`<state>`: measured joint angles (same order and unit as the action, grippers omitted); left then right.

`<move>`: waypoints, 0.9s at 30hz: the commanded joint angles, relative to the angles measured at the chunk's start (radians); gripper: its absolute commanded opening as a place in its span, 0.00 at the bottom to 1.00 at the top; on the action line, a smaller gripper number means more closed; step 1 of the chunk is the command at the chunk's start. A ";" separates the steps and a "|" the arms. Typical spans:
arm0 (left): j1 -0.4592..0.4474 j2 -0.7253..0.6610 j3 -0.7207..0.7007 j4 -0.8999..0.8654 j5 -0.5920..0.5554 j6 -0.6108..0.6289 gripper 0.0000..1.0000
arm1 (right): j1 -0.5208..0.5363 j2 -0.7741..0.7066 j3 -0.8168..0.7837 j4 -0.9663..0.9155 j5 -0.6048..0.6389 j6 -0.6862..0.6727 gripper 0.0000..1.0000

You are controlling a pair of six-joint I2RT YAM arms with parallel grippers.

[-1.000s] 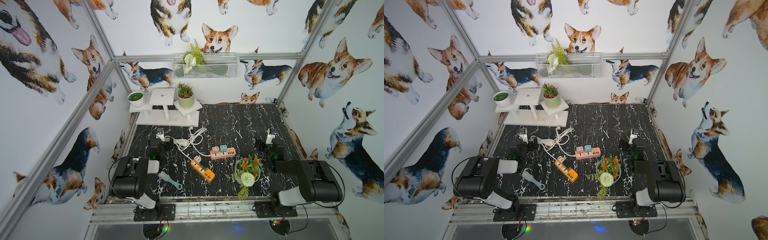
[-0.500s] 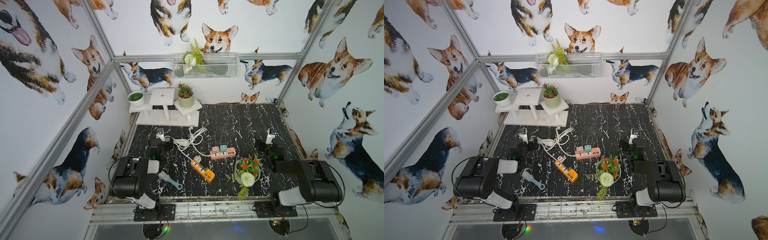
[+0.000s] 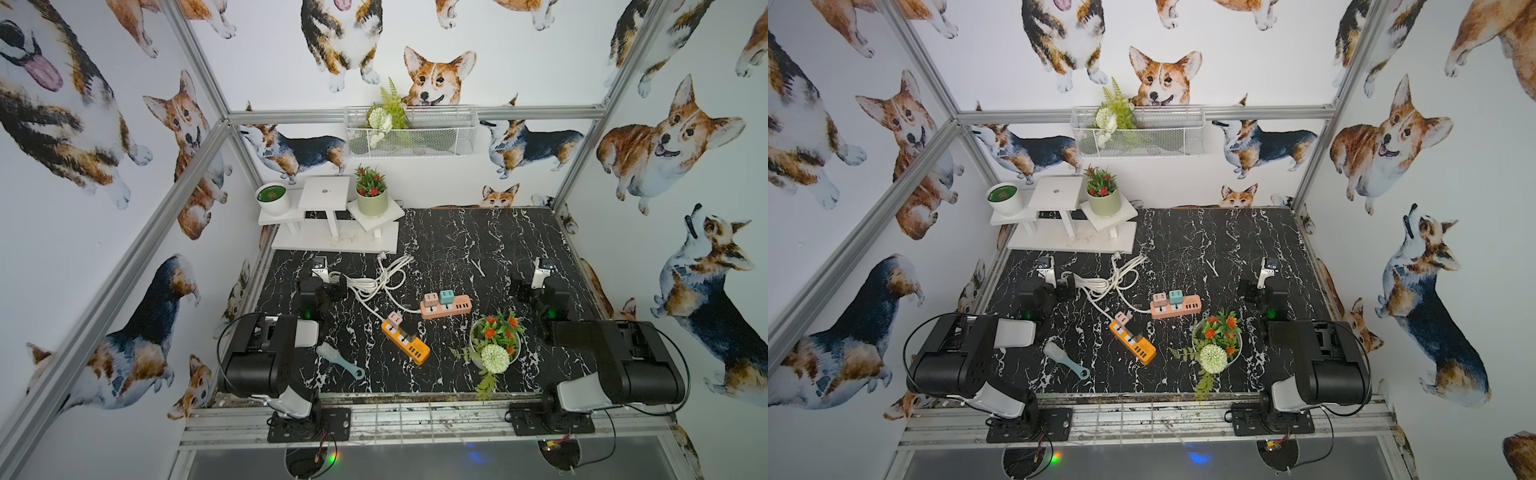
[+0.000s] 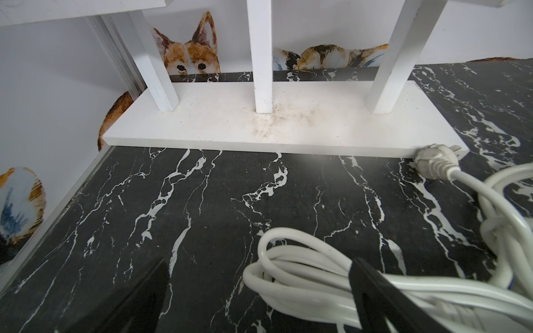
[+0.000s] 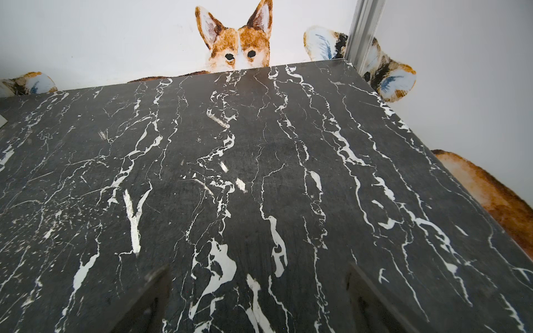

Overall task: Pull the plug off the socket
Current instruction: Remove the plug from the socket.

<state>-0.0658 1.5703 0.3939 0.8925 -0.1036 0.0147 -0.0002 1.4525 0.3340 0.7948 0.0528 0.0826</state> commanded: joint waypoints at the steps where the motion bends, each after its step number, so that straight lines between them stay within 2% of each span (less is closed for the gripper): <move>1: 0.001 -0.003 0.000 0.011 0.004 0.000 1.00 | 0.001 -0.001 0.000 0.020 0.002 -0.007 1.00; 14: 0.001 -0.005 -0.003 0.013 0.003 0.001 1.00 | 0.000 -0.001 -0.001 0.024 0.001 -0.008 1.00; 16: -0.013 -0.057 -0.014 -0.001 -0.051 0.004 1.00 | 0.001 -0.030 -0.011 0.029 0.023 0.000 1.00; 19: -0.078 -0.190 0.005 -0.141 -0.183 0.032 1.00 | 0.020 -0.166 0.002 -0.119 0.102 0.005 1.00; 22: -0.131 -0.283 0.015 -0.181 -0.274 0.068 1.00 | 0.035 -0.266 -0.009 -0.156 0.148 0.001 1.00; 27: -0.132 -0.368 0.150 -0.354 -0.340 0.028 1.00 | 0.041 -0.412 0.069 -0.246 0.221 0.017 1.00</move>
<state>-0.1951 1.2354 0.4702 0.6724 -0.3557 0.0513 0.0387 1.0904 0.3473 0.6193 0.1959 0.0837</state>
